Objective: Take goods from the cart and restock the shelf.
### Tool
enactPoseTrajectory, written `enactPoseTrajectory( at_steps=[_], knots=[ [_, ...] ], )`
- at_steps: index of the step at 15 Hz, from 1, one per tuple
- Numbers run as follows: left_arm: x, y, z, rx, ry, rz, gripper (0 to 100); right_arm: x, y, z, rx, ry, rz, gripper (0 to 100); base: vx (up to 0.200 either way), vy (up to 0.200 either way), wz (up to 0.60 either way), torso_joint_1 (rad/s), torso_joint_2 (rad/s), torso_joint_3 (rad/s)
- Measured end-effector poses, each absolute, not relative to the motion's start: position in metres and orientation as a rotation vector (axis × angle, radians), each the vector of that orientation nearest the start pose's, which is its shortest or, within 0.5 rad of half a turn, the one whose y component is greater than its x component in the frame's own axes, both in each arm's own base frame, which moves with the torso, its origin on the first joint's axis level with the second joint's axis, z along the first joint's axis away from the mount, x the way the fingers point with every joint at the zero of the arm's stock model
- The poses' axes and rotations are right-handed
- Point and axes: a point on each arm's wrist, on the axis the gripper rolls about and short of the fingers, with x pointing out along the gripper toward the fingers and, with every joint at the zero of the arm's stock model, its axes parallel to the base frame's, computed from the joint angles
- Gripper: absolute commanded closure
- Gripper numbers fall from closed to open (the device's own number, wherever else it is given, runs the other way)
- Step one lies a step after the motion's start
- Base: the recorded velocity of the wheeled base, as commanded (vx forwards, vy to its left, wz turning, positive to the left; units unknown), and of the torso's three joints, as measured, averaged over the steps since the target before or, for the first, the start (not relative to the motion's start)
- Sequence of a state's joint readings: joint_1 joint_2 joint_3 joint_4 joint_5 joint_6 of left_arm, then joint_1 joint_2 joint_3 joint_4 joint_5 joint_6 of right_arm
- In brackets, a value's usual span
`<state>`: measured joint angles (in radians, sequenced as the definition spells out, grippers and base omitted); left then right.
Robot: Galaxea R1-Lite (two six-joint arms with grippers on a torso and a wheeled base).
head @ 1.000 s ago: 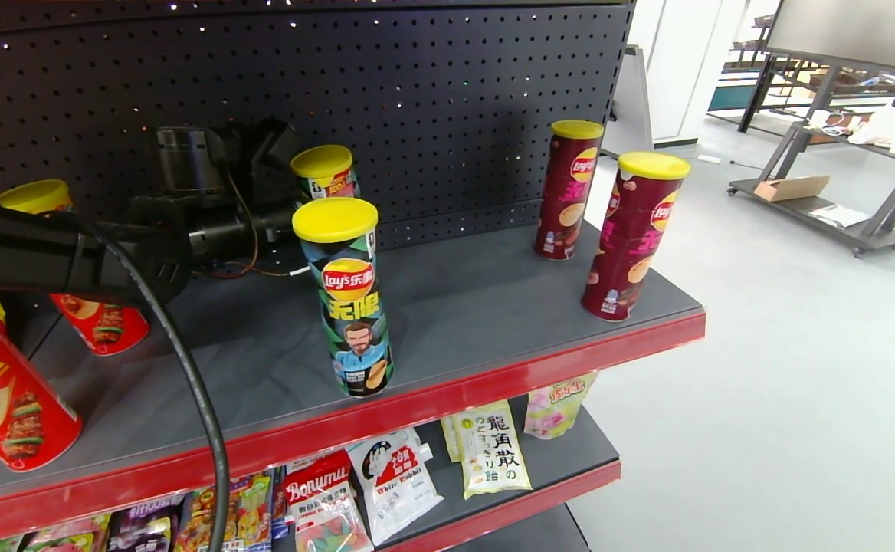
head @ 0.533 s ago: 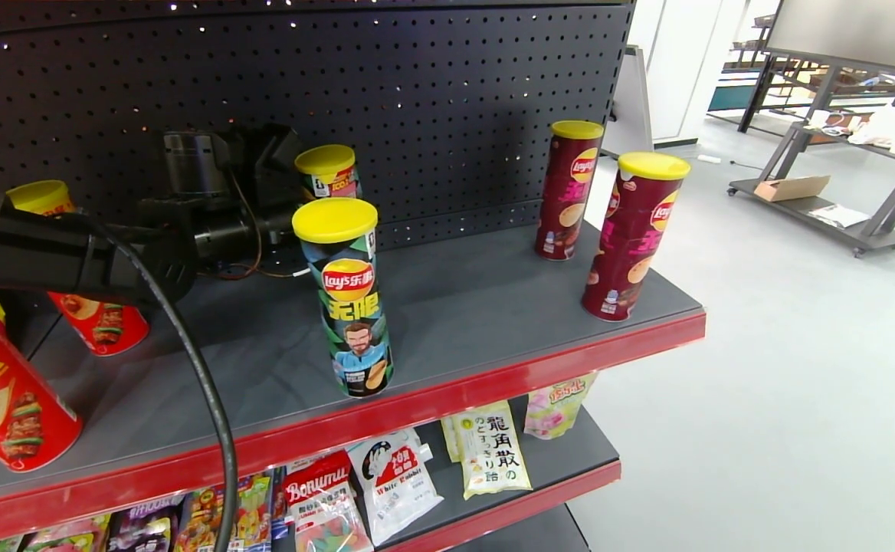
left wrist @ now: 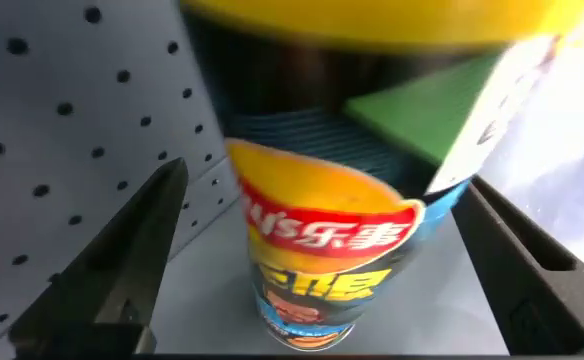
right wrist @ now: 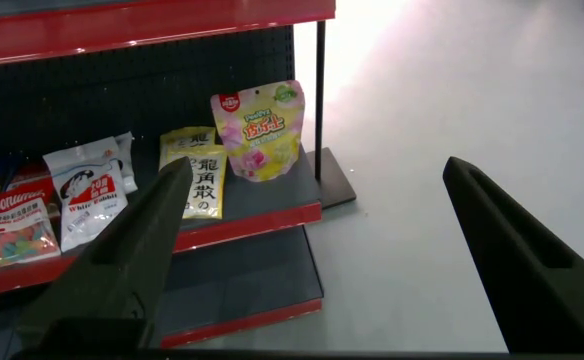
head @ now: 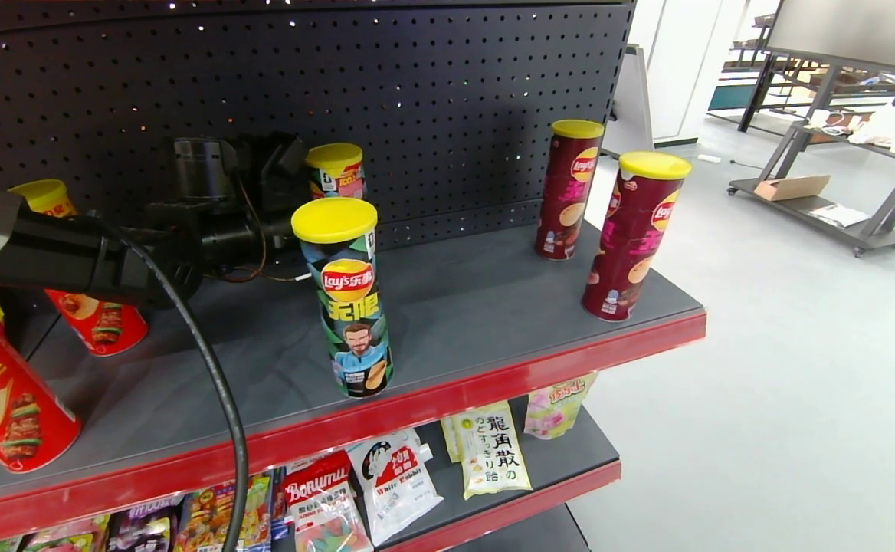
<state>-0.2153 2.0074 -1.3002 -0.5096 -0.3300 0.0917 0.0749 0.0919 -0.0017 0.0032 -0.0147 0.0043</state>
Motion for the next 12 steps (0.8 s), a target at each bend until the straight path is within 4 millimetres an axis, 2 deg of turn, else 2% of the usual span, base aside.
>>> enactPoseTrajectory(
  at_steps=[3,5,9,12],
  knots=[
    [0.394,-0.093,0.194,0.077,0.186,-0.552,0,-0.016,-0.002,0.077,0.0,0.093,0.06,0,0.0,0.0,0.0,0.0,0.0,0.0],
    [0.383,-0.09,0.192,0.076,0.207,-0.55,0,-0.016,-0.002,0.077,0.0,0.093,0.06,0,0.0,0.0,0.0,0.0,0.0,0.0],
    [0.352,-0.072,0.193,0.073,0.239,-0.52,0,-0.016,-0.002,0.077,0.001,0.093,0.06,0,0.0,0.0,0.0,0.0,0.0,0.0],
    [0.319,-0.061,0.192,0.07,0.271,-0.509,0,-0.016,-0.002,0.077,0.0,0.093,0.06,0,0.0,0.0,0.0,0.0,0.0,0.0]
  ],
)
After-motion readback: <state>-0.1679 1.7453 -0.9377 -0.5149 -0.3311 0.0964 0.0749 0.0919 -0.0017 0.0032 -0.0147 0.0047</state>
